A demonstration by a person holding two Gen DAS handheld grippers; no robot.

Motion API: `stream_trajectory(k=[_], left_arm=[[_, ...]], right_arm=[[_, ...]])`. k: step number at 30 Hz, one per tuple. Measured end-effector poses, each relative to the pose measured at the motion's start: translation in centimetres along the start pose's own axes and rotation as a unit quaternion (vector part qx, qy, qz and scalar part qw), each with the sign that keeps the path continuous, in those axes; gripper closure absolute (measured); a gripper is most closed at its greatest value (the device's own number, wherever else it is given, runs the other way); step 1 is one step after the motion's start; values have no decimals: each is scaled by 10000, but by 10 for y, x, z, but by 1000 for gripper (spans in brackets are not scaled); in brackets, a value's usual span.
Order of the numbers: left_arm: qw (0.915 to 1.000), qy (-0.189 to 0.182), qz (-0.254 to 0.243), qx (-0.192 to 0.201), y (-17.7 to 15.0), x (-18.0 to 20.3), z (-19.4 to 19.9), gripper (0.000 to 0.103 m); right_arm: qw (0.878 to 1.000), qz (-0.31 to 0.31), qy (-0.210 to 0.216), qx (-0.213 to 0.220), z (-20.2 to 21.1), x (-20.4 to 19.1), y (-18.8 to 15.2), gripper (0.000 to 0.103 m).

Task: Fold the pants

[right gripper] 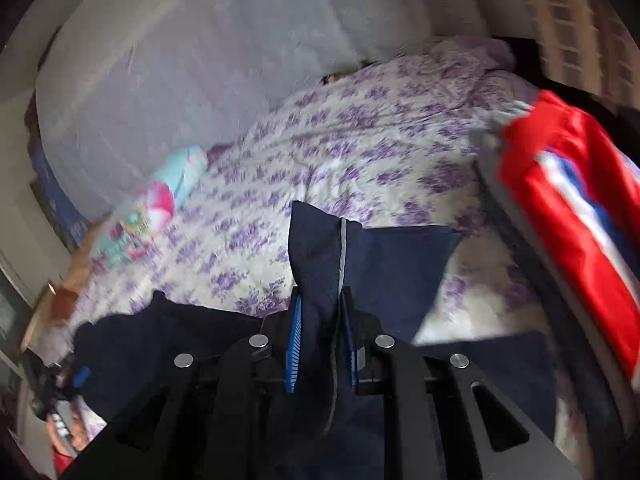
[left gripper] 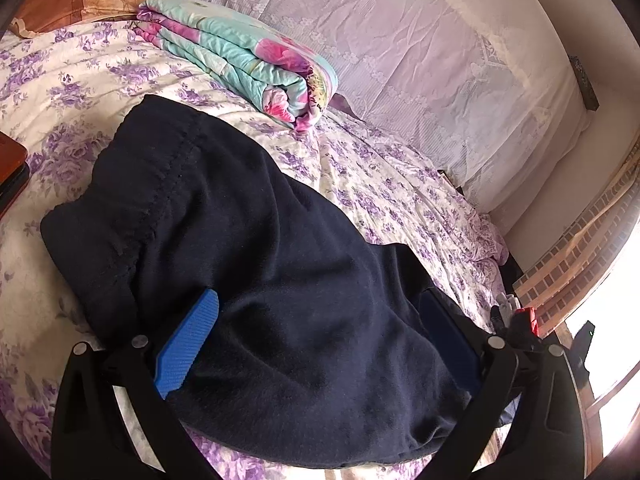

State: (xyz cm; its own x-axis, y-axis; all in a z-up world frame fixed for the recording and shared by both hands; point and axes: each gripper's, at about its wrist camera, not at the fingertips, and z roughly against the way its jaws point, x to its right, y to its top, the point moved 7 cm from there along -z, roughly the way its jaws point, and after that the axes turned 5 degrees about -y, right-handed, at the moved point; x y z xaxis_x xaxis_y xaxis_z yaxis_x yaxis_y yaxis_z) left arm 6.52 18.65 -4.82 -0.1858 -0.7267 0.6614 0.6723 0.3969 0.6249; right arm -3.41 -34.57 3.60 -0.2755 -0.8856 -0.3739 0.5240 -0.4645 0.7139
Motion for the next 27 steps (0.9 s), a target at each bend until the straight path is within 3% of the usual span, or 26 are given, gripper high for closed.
stream_trajectory(k=[3,6,7,9,12,17,19,21,22,27], left_arm=[[10000,-52,68,24,0,0,1,5],[10000,32,18,12,-1,1,0,5],[10000,78,-14,3,-1,2,-1,5],[9999,129,-58,-11,-2,2,-2,5],[9999,117,-52,-12,-2,1,-1,5],[9999,124,-59,-31,-3,2,-1,5],[9998,180,-77,4,-4,3,3,5],[9993,347,-155,23,-7,7,8,5],[9987,455,-238,0,-10,10,11,5],[9879,713,-1372,-133,-42,64,19,5]], right_arm=[[9962,-845,213,58,55,62,-28,85],[9927,-1146,-102,-373,59,104,-74,85],[9918,-1185,-233,-425,58,113,-85,87],[9899,-1341,-93,-453,54,120,-94,88],[9895,-1370,-79,-452,55,116,-91,86],[9965,-379,-699,251,86,87,-69,85],[9954,189,-864,381,88,67,-66,72],[9943,712,-741,283,75,40,-68,55],[9928,986,-647,204,64,24,-72,52],[9797,1977,20,-324,9,-60,-98,51]])
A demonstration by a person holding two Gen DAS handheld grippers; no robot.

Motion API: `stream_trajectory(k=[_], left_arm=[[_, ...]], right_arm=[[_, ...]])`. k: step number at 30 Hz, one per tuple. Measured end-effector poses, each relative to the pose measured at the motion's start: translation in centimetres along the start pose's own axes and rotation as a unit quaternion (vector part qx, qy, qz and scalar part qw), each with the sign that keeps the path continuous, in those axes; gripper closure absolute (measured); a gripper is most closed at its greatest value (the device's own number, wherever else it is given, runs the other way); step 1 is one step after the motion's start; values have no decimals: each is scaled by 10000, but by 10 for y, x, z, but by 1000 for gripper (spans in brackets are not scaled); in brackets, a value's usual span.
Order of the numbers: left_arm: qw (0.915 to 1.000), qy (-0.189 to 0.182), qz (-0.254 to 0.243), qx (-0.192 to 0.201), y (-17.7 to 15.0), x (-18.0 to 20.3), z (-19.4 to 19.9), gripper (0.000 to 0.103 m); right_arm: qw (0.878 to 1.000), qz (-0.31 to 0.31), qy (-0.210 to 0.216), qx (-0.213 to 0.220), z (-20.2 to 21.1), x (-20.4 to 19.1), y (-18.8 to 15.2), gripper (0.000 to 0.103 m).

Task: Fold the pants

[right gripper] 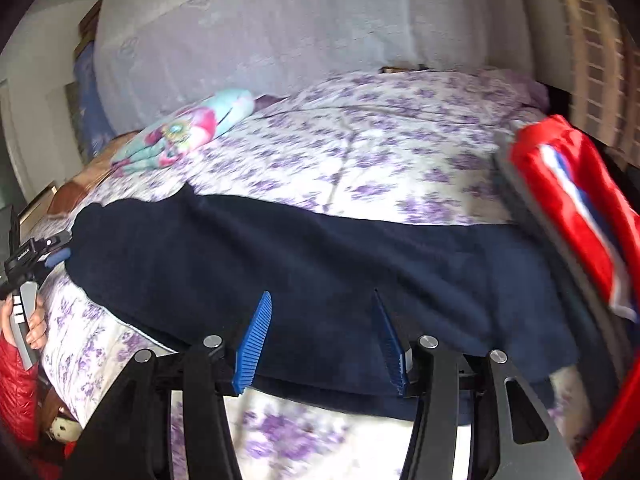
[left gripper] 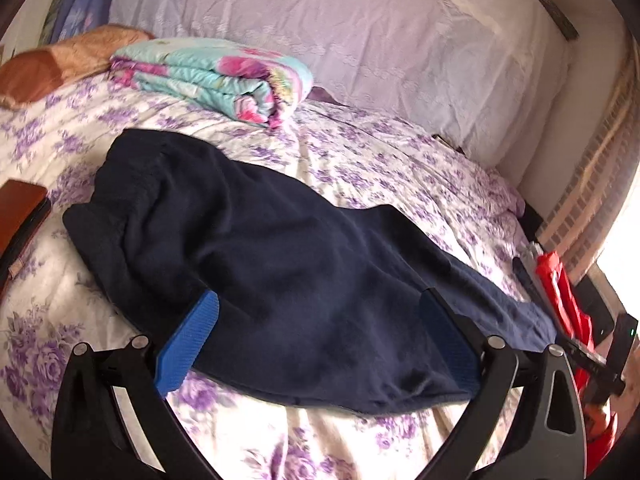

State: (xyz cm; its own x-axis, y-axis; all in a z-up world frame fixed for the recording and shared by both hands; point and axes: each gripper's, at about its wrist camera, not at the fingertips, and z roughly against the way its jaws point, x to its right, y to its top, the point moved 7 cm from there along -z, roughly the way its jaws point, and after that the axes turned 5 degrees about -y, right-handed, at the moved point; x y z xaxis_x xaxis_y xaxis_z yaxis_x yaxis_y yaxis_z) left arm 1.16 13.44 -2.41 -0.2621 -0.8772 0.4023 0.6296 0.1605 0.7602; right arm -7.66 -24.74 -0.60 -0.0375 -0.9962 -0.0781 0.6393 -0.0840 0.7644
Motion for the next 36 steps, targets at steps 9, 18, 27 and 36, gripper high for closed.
stream_trajectory(k=[9,18,27,36], left_arm=[[9636,1929,-1506,-1080,-34,-4,-49,5],[9891,1018,-880,-600,2,33,-17,5],[9729,946,-1402,-1578,-44,61,-99,5],[9869,433,-1036,-1155,-21,86,-59,5]], right_arm=[[9860,1319,621,-807,-60,-102,-33,28],[9931,318,1116,-144,-24,-73,3,18],[9921,836,304,-881,-73,-85,-12,4],[9972,-5,-560,-503,-33,9,-15,4]])
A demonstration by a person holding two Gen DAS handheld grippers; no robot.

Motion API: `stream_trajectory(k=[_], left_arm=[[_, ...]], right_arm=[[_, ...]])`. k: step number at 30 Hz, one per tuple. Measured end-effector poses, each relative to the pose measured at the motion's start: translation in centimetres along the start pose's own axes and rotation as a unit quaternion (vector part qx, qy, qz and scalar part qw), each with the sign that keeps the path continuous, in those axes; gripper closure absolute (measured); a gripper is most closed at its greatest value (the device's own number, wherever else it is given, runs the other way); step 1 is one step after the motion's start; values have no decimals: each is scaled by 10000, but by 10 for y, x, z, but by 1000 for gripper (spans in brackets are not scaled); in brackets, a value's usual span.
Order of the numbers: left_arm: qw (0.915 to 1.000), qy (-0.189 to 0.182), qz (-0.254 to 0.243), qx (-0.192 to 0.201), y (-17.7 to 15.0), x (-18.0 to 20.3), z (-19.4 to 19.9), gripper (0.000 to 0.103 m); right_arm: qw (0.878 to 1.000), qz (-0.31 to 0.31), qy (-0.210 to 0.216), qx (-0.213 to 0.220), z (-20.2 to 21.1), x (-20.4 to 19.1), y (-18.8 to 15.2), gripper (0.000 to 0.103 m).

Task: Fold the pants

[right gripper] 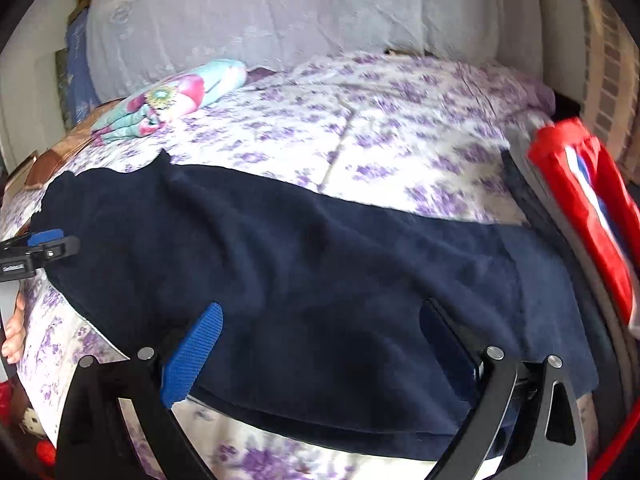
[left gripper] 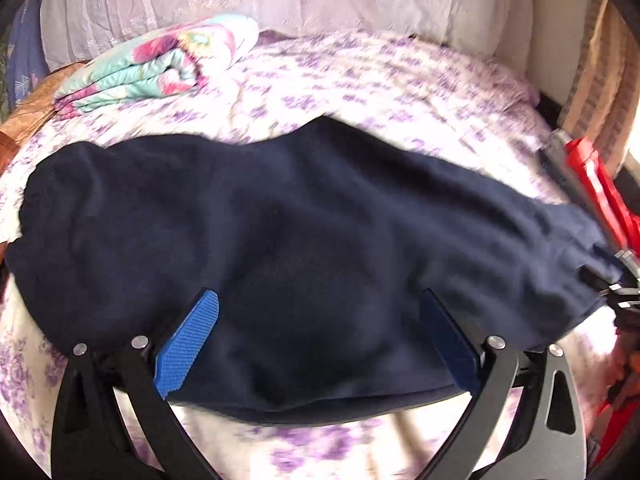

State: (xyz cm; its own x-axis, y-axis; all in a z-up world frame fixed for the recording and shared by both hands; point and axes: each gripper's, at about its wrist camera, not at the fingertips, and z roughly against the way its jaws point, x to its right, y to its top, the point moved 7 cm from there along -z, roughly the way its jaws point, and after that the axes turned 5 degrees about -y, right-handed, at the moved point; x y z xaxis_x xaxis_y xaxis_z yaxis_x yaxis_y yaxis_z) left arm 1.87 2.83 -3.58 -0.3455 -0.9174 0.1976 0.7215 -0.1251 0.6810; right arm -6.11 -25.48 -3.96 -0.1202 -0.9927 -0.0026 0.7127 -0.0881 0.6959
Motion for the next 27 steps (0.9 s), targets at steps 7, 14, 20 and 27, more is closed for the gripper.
stream_trajectory(k=[7,14,20,27], left_arm=[[9962,350,-654,-448,-10,27,-40,4],[9973,230,-539,-440,-13,26,-37,4],[9980,128,-478,-386,-19,22,-45,4],[9987,16,-401,-326,-20,20,-41,4]], right_arm=[[9996,-117,245,-71,-3,9,-3,4],[9883,-1426,457,286,64,72,-33,4],[9781,-2023,419,-260,55,91,-64,4],[9551,-2898,615,68,15,117,-37,15]])
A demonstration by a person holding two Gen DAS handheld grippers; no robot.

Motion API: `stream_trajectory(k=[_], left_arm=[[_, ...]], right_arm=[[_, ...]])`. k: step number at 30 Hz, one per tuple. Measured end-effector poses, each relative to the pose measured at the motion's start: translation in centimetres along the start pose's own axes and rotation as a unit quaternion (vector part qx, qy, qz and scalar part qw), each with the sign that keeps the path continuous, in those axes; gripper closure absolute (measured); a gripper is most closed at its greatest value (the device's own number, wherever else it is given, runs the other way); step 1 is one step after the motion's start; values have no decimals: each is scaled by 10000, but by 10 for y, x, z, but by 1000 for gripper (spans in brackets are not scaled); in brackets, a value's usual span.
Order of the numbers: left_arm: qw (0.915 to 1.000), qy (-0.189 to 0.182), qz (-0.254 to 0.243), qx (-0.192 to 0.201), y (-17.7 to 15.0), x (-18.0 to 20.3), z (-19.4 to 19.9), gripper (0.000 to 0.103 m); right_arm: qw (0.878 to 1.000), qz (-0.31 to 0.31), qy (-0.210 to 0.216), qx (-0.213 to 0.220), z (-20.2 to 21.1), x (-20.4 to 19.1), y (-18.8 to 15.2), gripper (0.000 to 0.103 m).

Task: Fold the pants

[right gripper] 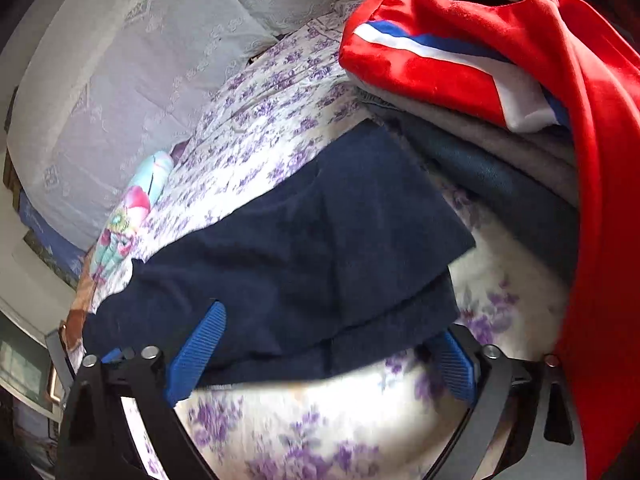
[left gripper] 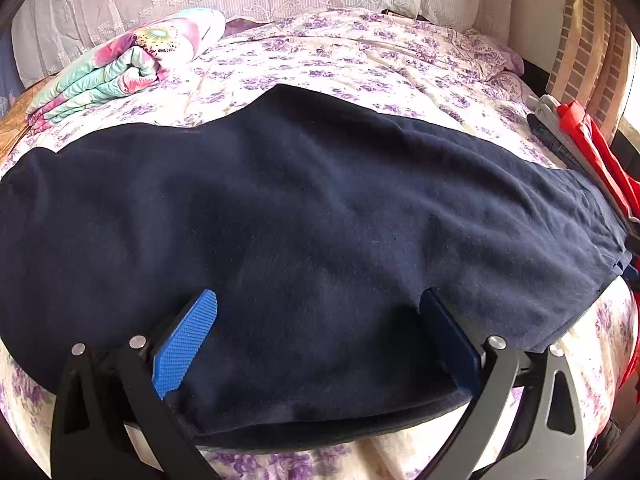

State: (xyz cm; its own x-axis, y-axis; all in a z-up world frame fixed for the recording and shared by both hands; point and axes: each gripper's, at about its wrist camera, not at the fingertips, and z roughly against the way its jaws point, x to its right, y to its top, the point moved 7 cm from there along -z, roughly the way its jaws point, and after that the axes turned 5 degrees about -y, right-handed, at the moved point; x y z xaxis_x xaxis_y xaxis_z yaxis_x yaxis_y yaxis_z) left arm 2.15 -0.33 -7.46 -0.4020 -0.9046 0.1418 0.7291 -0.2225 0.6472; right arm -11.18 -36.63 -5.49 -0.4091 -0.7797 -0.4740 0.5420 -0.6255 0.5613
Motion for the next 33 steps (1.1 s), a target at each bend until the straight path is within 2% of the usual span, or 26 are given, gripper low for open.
stream_trajectory(k=[1,2,3,4,5,7,12,15,20,22,24,27,29,30,31,32,33], left_arm=[[10000,-22,16,7,0,0,0,4],[10000,-42,32,15,0,-1,1,4],[10000,-51,38,18,0,-1,1,4],[10000,-55,40,18,0,-1,0,4],[10000,-50,37,15,0,0,0,4],[10000,-21,17,-6,0,0,0,4],[9998,134,-87,-74,-1,2,-3,4],[10000,81,-8,-5,-1,-1,0,5],[9976,-39,523,441,-1,-22,19,4],[9944,-107,845,630,-2,-39,33,5],[9896,-305,1135,832,-5,-62,53,5],[9821,-148,1583,1009,-15,-105,77,5],[9766,-80,1834,1124,-24,-129,87,5],[9739,-95,1947,1166,-30,-139,89,5],[9713,-205,2031,1218,-36,-146,89,5],[9687,-368,2067,1321,-40,-149,90,5],[9680,-372,2070,1366,-42,-149,91,5]], right_arm=[[9999,-134,-20,50,-6,3,5,28],[9996,-261,-39,133,-10,8,9,37],[9991,-383,-18,178,-12,14,10,58],[9984,-520,30,209,-14,20,10,72],[9976,-628,123,260,-14,24,10,75],[9977,-544,203,336,-11,27,7,78],[9979,-338,-34,553,-5,20,6,81],[9967,89,-204,786,5,1,11,84],[9890,999,-92,1090,16,-66,21,85],[9815,1525,-31,1154,14,-105,20,85],[9668,2239,-20,1231,10,-150,12,85],[9321,3431,45,1157,-9,-217,-24,85],[9099,4072,165,778,-35,-252,-59,85],[8962,4411,148,449,-53,-263,-80,85],[8789,4769,91,53,-74,-270,-104,82],[8637,5038,-62,-151,-90,-273,-121,76],[8478,5294,-295,41,-93,-275,-129,74]])
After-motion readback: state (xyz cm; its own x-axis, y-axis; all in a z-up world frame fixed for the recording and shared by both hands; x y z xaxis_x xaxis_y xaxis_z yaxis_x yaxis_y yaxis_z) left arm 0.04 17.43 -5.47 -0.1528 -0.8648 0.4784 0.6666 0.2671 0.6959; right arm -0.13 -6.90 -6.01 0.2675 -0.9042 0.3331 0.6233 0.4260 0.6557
